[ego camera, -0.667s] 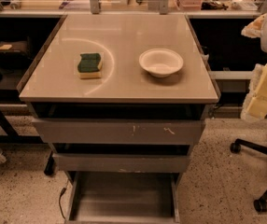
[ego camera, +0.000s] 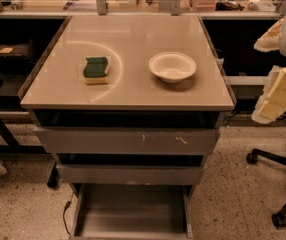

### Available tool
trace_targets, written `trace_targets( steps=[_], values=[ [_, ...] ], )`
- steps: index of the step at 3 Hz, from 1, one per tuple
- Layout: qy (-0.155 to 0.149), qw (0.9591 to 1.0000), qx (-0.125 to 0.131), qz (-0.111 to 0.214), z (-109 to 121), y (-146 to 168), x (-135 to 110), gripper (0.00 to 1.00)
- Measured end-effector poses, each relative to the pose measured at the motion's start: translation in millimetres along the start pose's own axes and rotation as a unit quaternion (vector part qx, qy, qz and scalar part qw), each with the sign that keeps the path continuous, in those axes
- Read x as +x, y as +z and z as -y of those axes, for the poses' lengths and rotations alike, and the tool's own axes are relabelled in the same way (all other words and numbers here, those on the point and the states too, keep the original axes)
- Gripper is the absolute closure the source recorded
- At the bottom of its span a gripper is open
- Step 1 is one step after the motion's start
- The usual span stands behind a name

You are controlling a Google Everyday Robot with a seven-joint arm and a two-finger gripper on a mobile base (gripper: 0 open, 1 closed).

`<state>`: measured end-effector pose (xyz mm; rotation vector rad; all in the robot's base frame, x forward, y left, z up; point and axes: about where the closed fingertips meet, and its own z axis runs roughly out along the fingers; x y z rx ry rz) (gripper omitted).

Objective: Close bottom drawer

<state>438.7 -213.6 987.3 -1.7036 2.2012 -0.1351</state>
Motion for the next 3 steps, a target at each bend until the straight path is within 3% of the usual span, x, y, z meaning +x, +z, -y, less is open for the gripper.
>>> trace_targets(
  steps=[3],
  values=[
    [0.0, 1.0, 0.0, 0.0, 0.0, 0.0, 0.0, 0.87]
  ],
)
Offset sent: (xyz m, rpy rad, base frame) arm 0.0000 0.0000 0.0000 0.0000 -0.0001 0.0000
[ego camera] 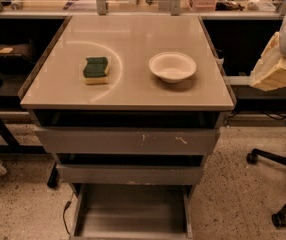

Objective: Close bottom drawer

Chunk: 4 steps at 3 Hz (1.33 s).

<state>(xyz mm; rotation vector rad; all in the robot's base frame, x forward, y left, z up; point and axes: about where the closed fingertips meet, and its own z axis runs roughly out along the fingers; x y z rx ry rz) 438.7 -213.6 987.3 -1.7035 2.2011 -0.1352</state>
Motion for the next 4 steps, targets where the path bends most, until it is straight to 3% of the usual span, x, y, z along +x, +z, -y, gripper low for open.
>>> trace_targets(
  steps=[1, 2, 3, 4],
  values=[
    [0.0, 1.0, 0.0, 0.0, 0, 0, 0, 1.0],
    [0.006, 0.9998, -0.011, -0.014, -20, 13, 13, 1.0],
    [0.023, 0.9988, -0.034, -0.027, -68, 39, 28, 1.0],
    [0.044, 0.9944, -0.086, -0.043, -123, 89, 48, 1.0]
  ],
)
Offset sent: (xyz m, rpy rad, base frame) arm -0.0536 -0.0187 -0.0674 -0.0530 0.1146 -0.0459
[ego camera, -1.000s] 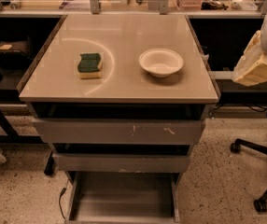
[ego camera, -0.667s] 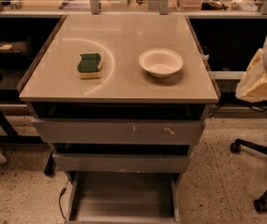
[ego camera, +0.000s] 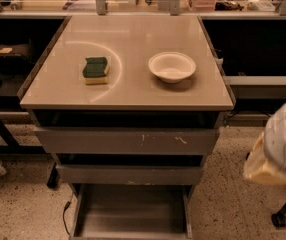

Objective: Close bottom drawer

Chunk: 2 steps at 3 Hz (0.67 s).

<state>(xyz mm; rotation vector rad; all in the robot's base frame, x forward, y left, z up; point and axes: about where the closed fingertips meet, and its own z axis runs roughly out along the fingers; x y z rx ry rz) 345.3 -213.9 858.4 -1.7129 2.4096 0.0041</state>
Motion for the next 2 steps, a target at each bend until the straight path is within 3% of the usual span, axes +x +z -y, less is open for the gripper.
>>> trace_targets(
  steps=[1, 2],
  values=[
    [0.004, 0.9992, -0.035, -0.02, -22.6, 29.1, 16.2, 1.0],
    [0.004, 0.9992, -0.035, -0.02, -22.6, 29.1, 16.2, 1.0]
  ],
)
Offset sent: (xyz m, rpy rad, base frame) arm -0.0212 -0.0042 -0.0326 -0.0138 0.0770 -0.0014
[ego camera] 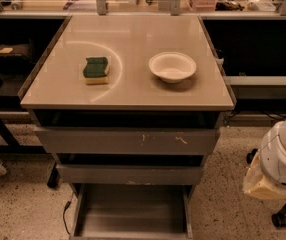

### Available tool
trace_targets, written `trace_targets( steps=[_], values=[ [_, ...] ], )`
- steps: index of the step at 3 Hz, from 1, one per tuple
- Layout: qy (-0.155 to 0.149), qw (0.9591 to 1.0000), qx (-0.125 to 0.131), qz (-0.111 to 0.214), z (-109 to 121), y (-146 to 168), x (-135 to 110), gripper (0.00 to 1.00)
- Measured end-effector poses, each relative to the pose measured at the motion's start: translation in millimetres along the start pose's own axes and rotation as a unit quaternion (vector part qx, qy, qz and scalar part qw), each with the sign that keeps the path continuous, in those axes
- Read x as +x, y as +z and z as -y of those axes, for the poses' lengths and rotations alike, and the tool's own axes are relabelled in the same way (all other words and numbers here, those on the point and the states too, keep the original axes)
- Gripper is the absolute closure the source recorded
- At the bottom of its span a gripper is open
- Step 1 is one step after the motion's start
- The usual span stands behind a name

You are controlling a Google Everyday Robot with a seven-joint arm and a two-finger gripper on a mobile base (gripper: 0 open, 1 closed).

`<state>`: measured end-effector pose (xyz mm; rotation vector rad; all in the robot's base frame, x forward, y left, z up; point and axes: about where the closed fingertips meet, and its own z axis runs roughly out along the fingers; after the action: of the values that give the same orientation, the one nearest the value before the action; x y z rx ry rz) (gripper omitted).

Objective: Close bottom drawer

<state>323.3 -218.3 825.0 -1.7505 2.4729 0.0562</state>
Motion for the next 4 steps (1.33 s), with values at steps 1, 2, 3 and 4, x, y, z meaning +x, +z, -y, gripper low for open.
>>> trace_targets(
  steps=[1, 2, 3, 4],
  values=[
    [0.008, 0.9986, -0.051, 0.01, -23, 44, -4, 1.0],
    [0.025, 0.991, -0.13, 0.022, -63, 132, -15, 1.0],
    [0.042, 0.9802, -0.192, 0.023, -97, 217, -19, 1.0],
    [0.041, 0.9803, -0.192, 0.023, -97, 217, -19, 1.0]
  ],
)
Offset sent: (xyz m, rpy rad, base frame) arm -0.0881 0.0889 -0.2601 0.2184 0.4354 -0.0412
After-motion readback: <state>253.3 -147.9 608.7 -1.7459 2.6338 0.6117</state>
